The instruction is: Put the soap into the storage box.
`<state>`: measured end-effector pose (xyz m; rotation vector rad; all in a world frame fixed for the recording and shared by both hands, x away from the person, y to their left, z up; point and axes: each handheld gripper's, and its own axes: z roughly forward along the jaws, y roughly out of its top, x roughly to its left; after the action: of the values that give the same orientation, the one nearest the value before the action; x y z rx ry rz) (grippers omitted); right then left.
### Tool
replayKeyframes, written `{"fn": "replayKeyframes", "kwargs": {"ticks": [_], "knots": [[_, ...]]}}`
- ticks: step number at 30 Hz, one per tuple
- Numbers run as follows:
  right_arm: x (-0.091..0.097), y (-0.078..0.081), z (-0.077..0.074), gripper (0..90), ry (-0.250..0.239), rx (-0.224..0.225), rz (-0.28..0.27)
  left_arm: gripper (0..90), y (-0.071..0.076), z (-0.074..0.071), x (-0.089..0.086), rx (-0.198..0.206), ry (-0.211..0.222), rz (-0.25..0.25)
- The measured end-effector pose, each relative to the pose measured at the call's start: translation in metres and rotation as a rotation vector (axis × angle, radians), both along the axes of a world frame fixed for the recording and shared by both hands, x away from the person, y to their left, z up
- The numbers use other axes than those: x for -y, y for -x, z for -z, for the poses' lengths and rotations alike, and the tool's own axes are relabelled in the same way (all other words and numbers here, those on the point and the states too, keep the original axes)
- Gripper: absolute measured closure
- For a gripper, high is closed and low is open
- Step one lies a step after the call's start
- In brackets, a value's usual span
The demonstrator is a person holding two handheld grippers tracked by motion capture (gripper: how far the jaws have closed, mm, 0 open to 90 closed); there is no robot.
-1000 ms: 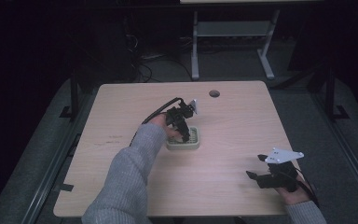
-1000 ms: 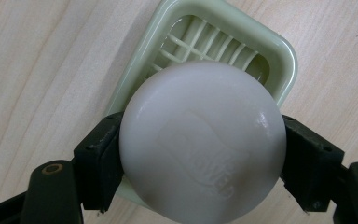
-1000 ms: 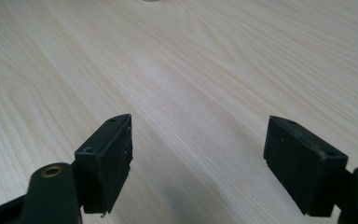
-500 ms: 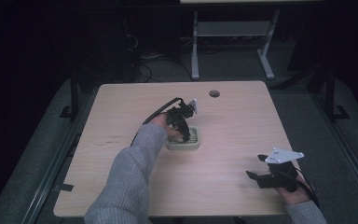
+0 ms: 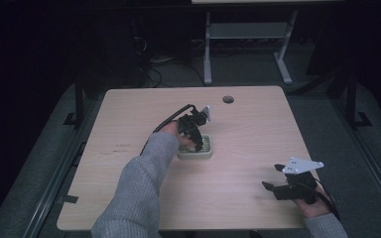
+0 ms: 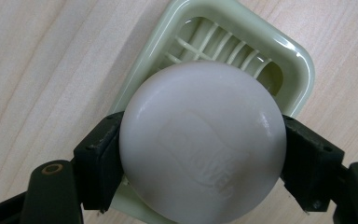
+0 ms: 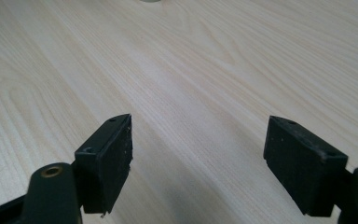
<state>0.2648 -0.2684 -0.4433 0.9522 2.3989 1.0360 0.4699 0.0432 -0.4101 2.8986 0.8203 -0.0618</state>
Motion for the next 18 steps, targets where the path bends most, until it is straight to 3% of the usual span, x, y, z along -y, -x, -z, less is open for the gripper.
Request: {"fn": "replayKeyframes", "kwargs": {"ticks": [18], "knots": [[-0.0004,0.0,0.0001,23.2,0.001,-0.003,0.0,23.7,-0.0006,0.0029,-0.0011,-0.024,0.003,-0.012]]}}
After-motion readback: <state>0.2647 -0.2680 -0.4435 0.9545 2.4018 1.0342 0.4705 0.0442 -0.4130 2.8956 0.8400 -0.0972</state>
